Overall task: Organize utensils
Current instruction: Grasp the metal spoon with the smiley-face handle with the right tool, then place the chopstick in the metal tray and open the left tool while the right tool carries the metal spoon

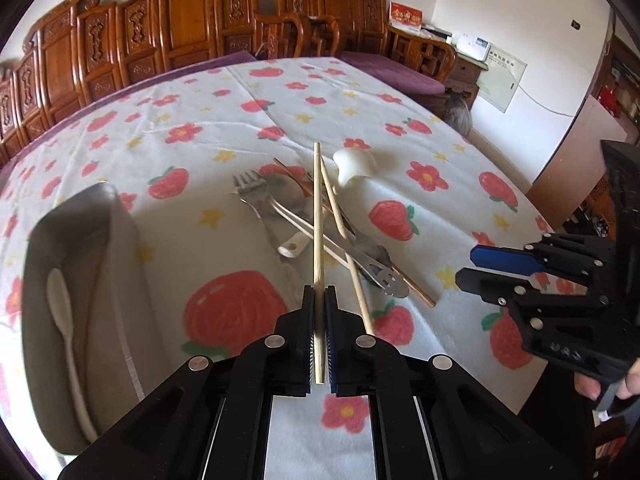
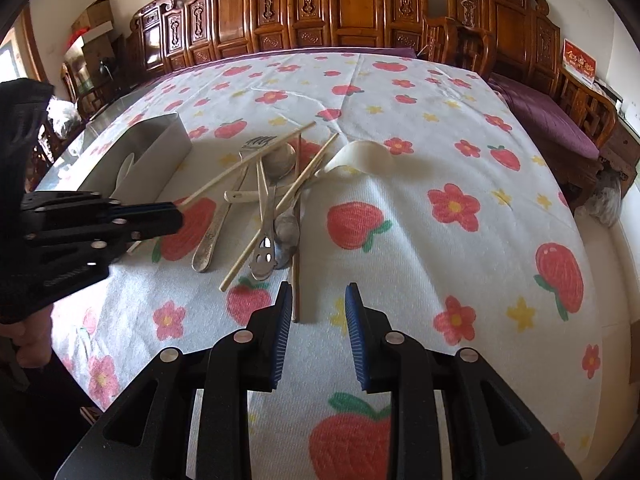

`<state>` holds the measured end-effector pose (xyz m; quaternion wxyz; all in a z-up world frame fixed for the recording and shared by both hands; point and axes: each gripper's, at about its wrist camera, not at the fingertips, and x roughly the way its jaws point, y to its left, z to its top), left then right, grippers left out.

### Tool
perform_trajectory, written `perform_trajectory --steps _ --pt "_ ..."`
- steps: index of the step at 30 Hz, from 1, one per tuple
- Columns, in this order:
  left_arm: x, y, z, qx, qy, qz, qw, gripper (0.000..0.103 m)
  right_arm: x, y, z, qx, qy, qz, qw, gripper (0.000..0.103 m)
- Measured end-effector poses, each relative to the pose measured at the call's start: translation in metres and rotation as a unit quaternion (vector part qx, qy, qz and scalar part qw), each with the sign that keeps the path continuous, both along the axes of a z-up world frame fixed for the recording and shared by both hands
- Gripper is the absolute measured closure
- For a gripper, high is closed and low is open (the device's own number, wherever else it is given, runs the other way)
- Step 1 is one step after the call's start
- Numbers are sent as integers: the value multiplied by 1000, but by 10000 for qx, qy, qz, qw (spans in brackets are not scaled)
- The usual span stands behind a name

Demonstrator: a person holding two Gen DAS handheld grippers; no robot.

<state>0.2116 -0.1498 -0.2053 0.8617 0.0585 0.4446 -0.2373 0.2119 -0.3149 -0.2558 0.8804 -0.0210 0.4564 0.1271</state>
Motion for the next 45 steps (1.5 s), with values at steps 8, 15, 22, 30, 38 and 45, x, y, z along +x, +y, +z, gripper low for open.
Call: perform_trajectory --steps 8,15,22,30,38,45 --pt "-6 30 24 -212 -311 119 9992 99 22 24 7 -34 -57 233 9997 74" --pt "-4 50 26 -375 -278 235 9986 99 63 51 -1 0 167 436 9989 80" --pt "-6 61 32 -445 -353 281 9980 99 96 72 -16 -165 467 560 9972 91" --pt "-9 67 38 -508 -423 282 9974 99 112 77 -27 -427 762 255 9959 92" --pt "-11 67 41 -523 -447 263 9973 99 122 68 -29 -77 1161 9 9932 91" --pt "-11 67 41 -520 -446 259 9973 99 125 63 -31 306 1410 -121 9895 95"
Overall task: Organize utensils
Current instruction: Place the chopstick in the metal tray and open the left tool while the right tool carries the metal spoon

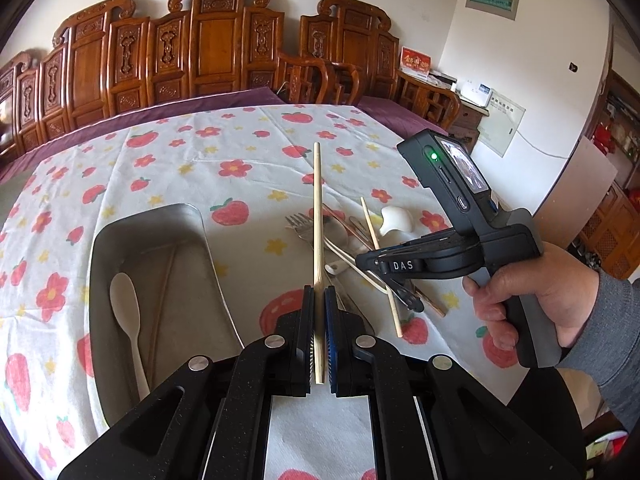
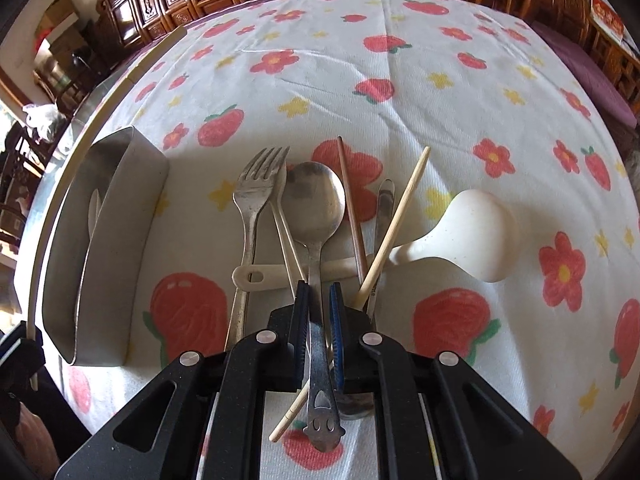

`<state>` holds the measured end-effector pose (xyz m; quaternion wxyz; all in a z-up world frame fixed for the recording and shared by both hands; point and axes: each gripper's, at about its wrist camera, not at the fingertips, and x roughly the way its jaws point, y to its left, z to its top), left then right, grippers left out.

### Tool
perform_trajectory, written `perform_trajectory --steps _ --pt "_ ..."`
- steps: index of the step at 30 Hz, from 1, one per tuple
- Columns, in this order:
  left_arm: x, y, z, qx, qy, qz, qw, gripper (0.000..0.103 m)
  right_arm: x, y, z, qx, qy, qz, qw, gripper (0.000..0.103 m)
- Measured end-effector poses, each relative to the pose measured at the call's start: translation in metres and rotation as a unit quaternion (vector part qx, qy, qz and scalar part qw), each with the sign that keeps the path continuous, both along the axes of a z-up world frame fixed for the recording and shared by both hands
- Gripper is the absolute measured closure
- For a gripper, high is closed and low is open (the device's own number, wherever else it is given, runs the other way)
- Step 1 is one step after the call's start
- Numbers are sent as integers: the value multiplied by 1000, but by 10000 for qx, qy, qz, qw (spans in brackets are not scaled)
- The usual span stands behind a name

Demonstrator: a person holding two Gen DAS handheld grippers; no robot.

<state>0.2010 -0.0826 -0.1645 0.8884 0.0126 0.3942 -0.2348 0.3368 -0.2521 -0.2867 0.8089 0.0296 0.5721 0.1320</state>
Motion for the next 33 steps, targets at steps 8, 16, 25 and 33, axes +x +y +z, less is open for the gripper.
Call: perform_trajectory --steps 8,16,25,33 --pt "0 2 -1 -9 -13 30 10000 99 -8 7 4 -37 -125 102 9999 96" --pt "-1 11 3 -8 -55 133 9999 99 -14 -5 26 -80 -481 15 9988 96" --pt "-10 44 17 -40 -201 450 9988 99 -24 -6 52 109 -816 140 9965 96" --pt "-14 79 16 -58 -36 810 9967 99 -42 11 66 189 -951 406 9945 96"
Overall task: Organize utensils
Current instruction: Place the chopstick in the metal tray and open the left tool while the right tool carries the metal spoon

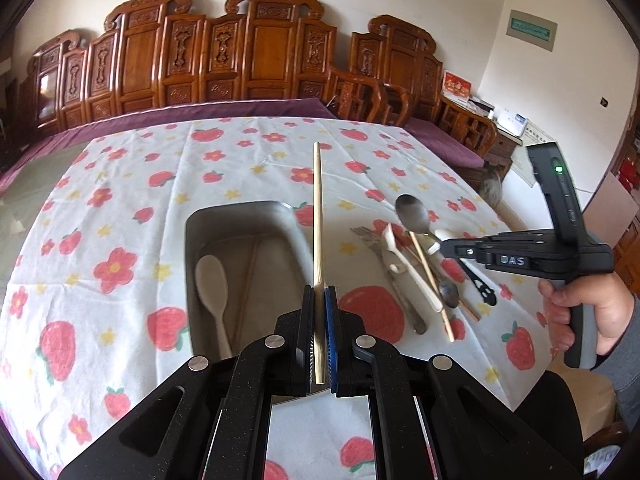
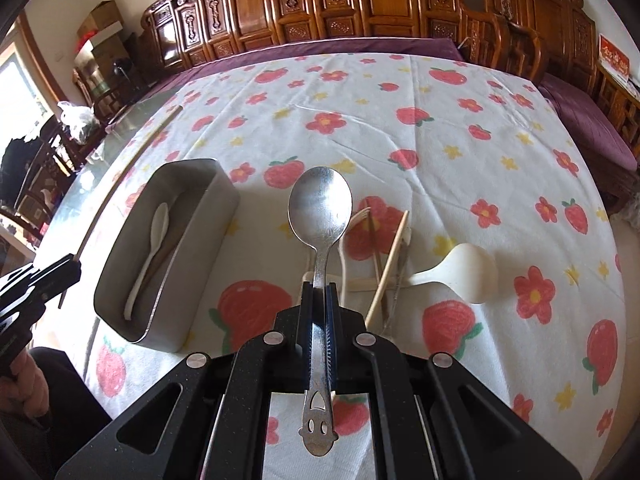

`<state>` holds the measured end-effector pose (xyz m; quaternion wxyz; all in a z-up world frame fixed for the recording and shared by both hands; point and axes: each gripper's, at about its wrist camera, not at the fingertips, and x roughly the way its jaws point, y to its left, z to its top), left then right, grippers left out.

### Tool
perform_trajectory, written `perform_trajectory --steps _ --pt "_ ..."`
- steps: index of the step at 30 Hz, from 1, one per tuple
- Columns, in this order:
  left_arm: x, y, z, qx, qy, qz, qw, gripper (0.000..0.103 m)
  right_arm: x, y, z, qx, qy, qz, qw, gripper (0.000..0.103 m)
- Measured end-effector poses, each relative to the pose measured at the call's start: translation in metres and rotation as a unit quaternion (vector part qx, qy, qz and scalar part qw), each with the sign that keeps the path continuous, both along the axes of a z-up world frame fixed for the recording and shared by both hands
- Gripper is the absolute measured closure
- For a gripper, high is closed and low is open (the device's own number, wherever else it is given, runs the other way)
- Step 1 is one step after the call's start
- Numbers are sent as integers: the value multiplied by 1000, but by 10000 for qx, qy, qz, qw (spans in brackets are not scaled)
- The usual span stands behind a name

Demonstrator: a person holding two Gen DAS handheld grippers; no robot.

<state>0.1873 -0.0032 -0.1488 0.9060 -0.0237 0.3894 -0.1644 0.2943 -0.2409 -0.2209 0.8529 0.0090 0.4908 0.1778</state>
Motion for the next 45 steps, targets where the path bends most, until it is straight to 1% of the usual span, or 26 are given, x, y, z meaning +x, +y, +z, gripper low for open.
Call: perform_trajectory --steps 11,16,23,31,37,45 --pt "9 19 -27 326 496 205 9980 99 -10 31 9 53 -31 324 9995 96" --pt "16 22 -43 384 738 249 9962 99 -12 47 11 43 -16 456 9989 96" --pt "23 22 -49 366 856 263 9953 99 -11 64 14 77 3 620 9980 96" --pt "29 23 -46 301 806 258 9960 99 -9 86 13 127 51 776 9969 96" --pt "30 36 -34 149 666 338 9971 99 -5 104 12 160 83 874 9960 96" --pt "27 55 -17 236 412 529 9975 99 1 139 13 252 81 1031 9943 96"
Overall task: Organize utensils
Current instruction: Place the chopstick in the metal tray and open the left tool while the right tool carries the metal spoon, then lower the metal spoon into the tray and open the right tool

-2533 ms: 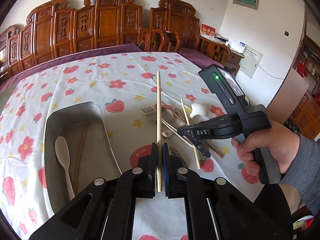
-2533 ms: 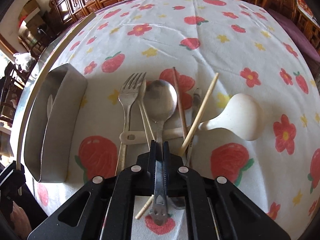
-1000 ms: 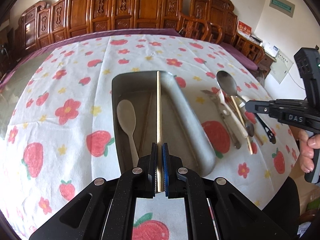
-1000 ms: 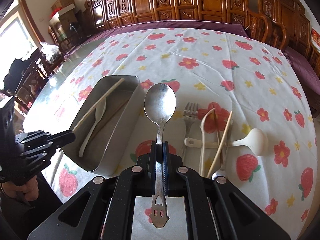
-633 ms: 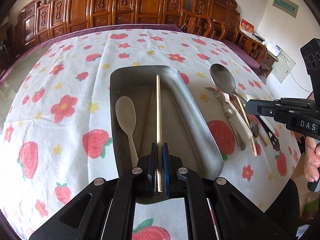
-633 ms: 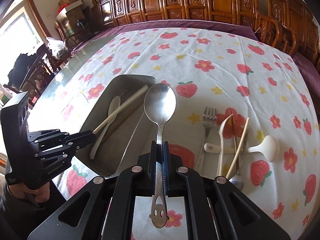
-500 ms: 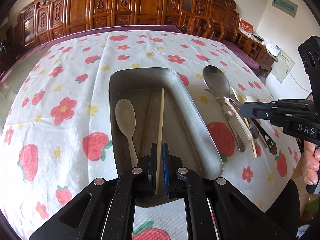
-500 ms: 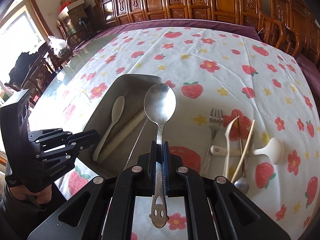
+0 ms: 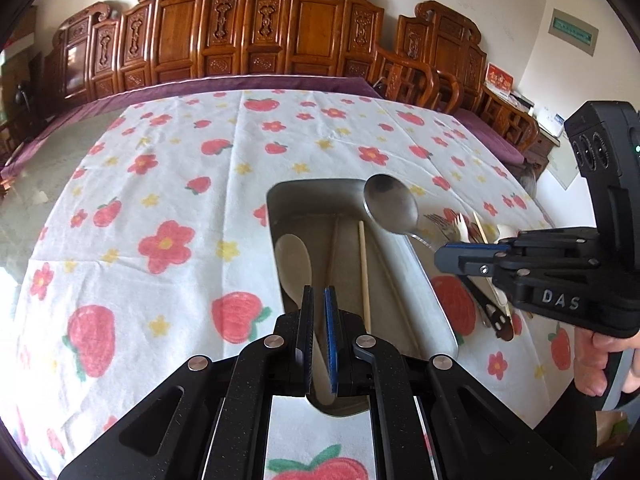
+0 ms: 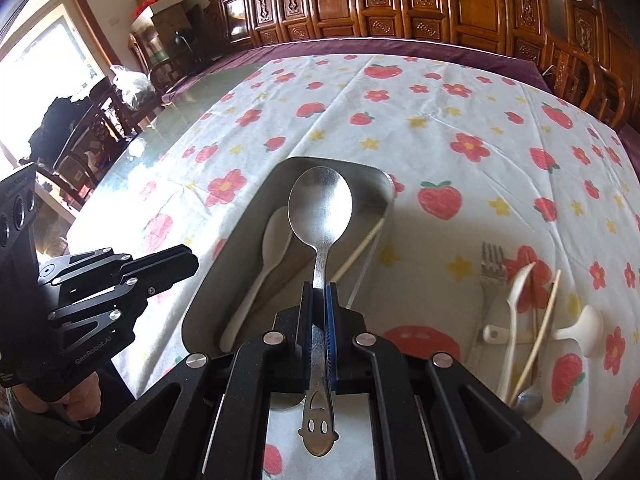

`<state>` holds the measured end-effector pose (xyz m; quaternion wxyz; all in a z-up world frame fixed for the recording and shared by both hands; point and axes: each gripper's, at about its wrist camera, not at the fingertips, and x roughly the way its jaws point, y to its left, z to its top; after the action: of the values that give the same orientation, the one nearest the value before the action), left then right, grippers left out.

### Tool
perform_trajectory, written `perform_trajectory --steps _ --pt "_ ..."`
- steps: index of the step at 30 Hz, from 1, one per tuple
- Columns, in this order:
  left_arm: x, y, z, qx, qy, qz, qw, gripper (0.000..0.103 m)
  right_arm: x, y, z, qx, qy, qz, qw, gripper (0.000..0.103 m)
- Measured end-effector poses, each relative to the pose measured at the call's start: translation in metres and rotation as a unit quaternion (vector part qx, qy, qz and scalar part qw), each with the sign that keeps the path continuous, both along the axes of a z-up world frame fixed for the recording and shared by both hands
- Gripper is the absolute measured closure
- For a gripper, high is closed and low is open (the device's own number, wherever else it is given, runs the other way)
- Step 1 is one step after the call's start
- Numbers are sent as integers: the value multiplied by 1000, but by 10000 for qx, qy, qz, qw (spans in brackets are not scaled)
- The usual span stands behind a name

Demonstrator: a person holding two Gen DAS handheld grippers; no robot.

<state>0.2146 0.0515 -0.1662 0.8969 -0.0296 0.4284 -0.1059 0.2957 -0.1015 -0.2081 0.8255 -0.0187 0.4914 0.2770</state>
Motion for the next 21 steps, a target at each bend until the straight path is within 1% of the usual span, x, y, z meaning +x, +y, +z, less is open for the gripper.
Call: perform_trajectory --steps 4,9,15,19,21 --pt "0 13 5 26 -64 142 9999 99 4 16 -7 46 85 41 9999 96" --pt "2 25 7 -5 -86 267 9996 99 7 36 -26 27 185 35 9998 96" --pt "2 27 7 50 -75 301 9995 99 3 51 -50 -171 187 35 9997 96" --pt "2 27 7 60 -90 288 9995 99 2 54 -55 -272 141 61 9995 95" --pt "2 27 7 57 -91 290 9995 99 2 53 -54 -186 156 94 9997 95"
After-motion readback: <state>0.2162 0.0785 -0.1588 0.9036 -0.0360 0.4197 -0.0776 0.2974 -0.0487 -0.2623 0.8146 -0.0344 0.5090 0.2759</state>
